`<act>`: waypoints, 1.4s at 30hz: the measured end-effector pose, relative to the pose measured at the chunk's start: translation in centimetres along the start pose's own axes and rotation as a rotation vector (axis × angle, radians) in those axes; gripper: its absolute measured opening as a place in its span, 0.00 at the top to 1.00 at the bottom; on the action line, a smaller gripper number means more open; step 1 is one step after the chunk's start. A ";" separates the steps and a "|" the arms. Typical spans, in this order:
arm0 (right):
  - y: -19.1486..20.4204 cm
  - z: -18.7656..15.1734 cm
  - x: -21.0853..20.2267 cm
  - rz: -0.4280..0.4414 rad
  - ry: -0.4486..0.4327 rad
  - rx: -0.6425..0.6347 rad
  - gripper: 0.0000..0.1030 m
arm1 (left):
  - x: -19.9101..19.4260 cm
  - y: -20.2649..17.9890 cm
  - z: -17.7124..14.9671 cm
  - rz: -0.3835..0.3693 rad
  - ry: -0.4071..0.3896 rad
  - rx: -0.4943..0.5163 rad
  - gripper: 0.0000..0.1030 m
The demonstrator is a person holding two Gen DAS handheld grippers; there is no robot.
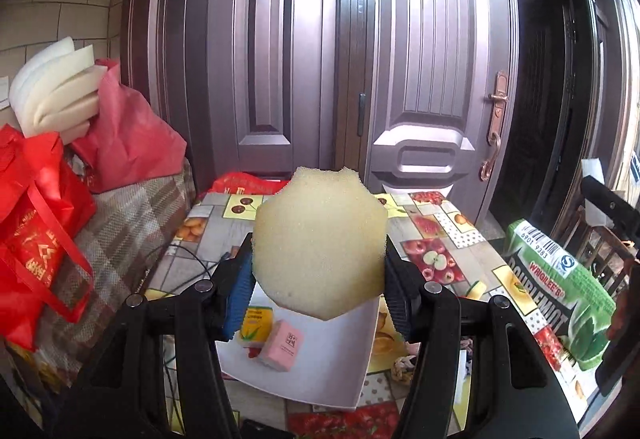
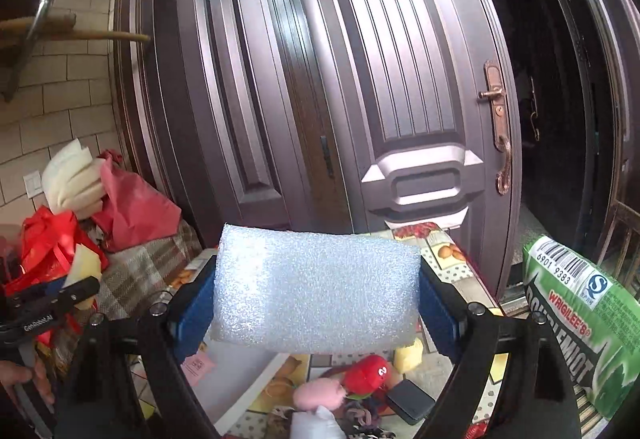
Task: Organize soft objects
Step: 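Carry the sponge and foam block over the white tray with both tools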
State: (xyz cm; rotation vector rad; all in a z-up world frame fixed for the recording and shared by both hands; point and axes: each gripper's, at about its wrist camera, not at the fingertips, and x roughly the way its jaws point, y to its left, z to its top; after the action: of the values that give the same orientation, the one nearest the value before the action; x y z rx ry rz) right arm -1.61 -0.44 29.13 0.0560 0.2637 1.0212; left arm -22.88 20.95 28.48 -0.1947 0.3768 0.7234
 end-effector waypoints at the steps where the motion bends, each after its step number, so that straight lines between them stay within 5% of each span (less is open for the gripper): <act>1: 0.7 1.0 -0.5 0.016 -0.037 -0.016 0.13 | -0.4 0.0 0.8 0.010 -0.019 0.008 0.44; 7: 3.6 4.4 -1.1 0.129 -0.151 -0.053 0.13 | -2.9 0.5 4.8 0.059 -0.140 0.025 0.44; 14: 5.9 5.5 -1.6 0.158 -0.198 -0.028 0.13 | -5.3 1.2 6.5 0.058 -0.202 0.038 0.44; 23: 8.1 4.6 -2.2 0.181 -0.233 -0.021 0.13 | -4.7 2.9 6.4 0.070 -0.204 0.028 0.44; 42: 10.2 4.9 2.1 0.212 -0.126 0.002 0.13 | -2.0 3.2 7.3 0.082 -0.145 0.016 0.43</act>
State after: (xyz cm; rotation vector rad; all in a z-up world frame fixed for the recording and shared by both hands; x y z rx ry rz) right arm -7.88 7.06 35.22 0.1527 0.1456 1.2226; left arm -24.48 24.26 35.86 -0.1111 0.2536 0.8100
